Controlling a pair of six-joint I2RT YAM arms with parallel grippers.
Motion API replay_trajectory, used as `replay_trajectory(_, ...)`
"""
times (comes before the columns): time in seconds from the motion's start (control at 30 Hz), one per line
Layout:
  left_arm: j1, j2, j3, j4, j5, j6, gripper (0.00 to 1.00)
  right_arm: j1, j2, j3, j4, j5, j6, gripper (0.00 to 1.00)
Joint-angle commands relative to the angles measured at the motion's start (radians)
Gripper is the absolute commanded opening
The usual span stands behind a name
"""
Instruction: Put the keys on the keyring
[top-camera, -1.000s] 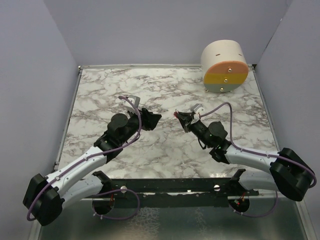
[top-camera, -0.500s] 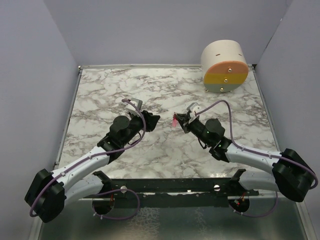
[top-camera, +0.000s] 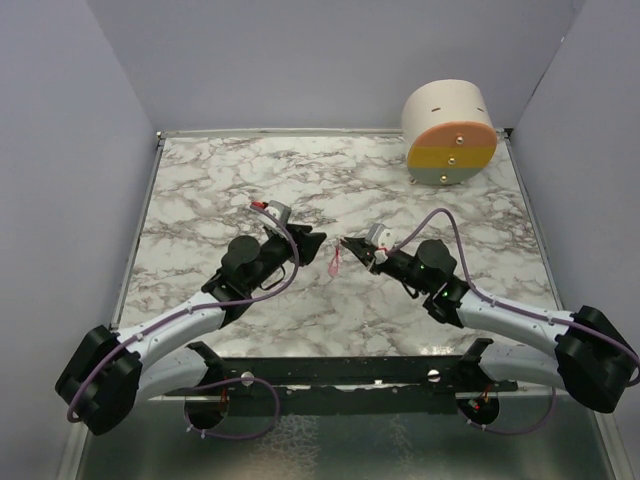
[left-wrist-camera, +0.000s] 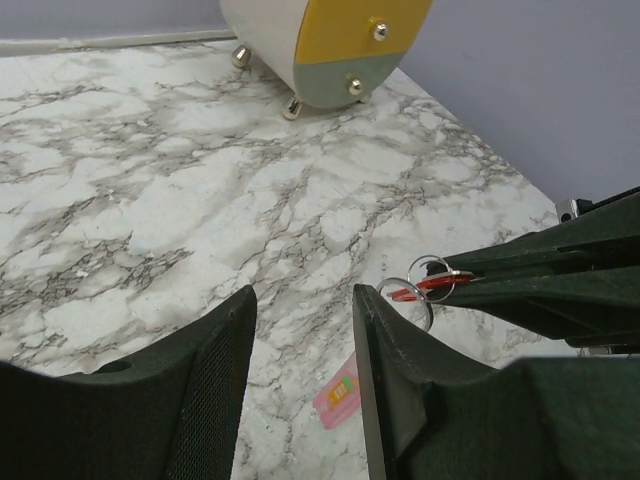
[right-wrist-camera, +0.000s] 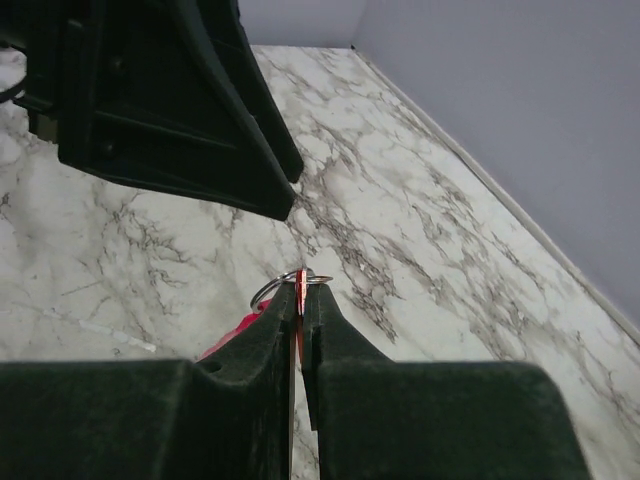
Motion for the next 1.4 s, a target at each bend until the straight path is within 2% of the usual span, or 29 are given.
replay_trajectory(0.0, 0.001, 0.018, -0.005, 0.110, 0.109, 0.066, 0.46, -0.001, -0.009, 0.083, -0.105, -0.150, -0.093, 0.01)
replay_trajectory(0.23, 0.001, -0.002, -0.023, 0.125, 0.231, 0.139, 0.47, -0.002, -0.024, 0.171, -0.254, -0.190, -0.136, 0.01)
replay_trajectory(0.4, 0.001, -0.069, -0.060, 0.125, 0.234, 0.174, 0.52, -0.001, -0.039, 0.198, -0.321, -0.196, -0.151, 0.01)
replay_trajectory(0.6, 0.001, -0.106, -0.081, 0.125, 0.245, 0.212, 0.53, -0.001, -0.061, 0.212, -0.360, -0.213, -0.164, 0.01)
replay_trajectory(0.93, 0.001, -0.049, -0.059, 0.124, 0.316, 0.251, 0.53, -0.002, -0.060, 0.226, -0.400, -0.266, -0.191, 0.01)
replay_trajectory(1.2, 0.001, -0.082, -0.097, 0.129, 0.339, 0.358, 0.56, -0.002, -0.073, 0.234, -0.440, -0.288, -0.204, 0.01)
replay_trajectory(1.37, 0.001, -0.071, -0.101, 0.136, 0.361, 0.372, 0.56, -0.002, -0.071, 0.236, -0.447, -0.304, -0.204, 0.01)
